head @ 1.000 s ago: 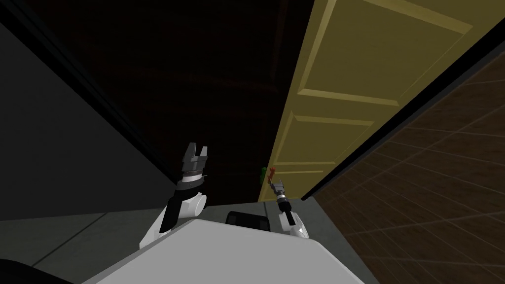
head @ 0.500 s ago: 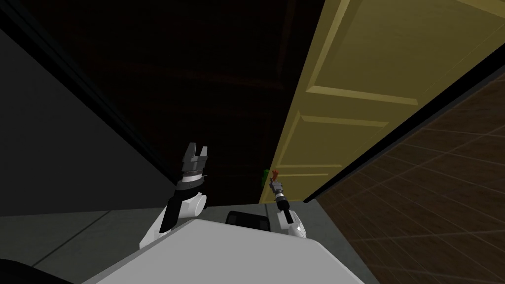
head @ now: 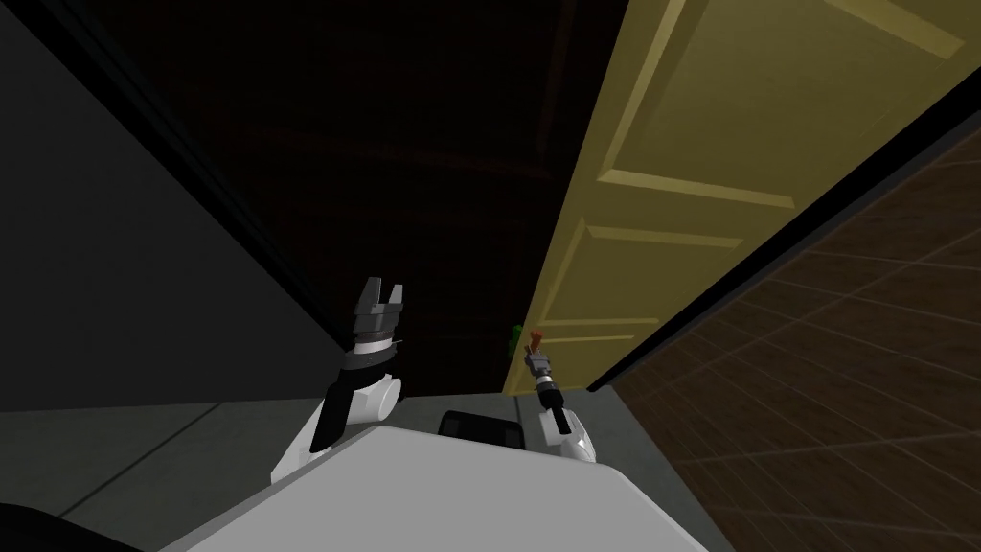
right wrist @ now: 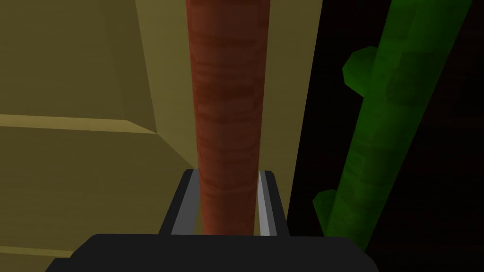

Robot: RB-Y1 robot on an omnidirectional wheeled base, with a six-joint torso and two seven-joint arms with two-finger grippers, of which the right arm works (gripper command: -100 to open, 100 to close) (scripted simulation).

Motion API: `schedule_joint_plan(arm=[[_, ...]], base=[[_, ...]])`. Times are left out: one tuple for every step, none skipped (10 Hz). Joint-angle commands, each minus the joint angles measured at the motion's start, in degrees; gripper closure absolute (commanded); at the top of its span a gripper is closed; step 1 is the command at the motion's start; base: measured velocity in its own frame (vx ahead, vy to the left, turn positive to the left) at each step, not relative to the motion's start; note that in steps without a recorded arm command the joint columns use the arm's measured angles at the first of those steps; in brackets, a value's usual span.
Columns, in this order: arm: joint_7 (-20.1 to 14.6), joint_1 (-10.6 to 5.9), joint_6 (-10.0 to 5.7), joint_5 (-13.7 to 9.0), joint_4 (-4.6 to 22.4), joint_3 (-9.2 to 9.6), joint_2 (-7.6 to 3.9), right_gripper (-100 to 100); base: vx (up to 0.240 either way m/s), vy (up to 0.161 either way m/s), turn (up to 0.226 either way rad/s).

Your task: Pull the door open

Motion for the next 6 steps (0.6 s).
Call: schedule_joint_plan(arm=[[-0.53,1.94,1.33,-0.15,-1.63,-0.06,-0.47,100],[-0.56,2.51,1.83,-1.10,-1.49,-0.47,-1.09,100],[-0.57,2.70,1.99,-1.42,-1.44,-0.61,-1.30,100],[-0.59,3.08,2.32,-2.06,-1.34,-0.89,-1.71,100],[-0.60,3.27,2.49,-2.38,-1.29,-1.03,-1.92,100],[-0.63,3.63,3.04,-3.45,-1.21,-1.30,-2.31,100]], base=[[-0.118,-0.014,-0.027],[-0.128,-0.045,-0.027],[-0.178,-0.049,0.003],[-0.184,-0.040,-0.039],[-0.156,-0.040,-0.049],[-0.158,-0.027,-0.011]])
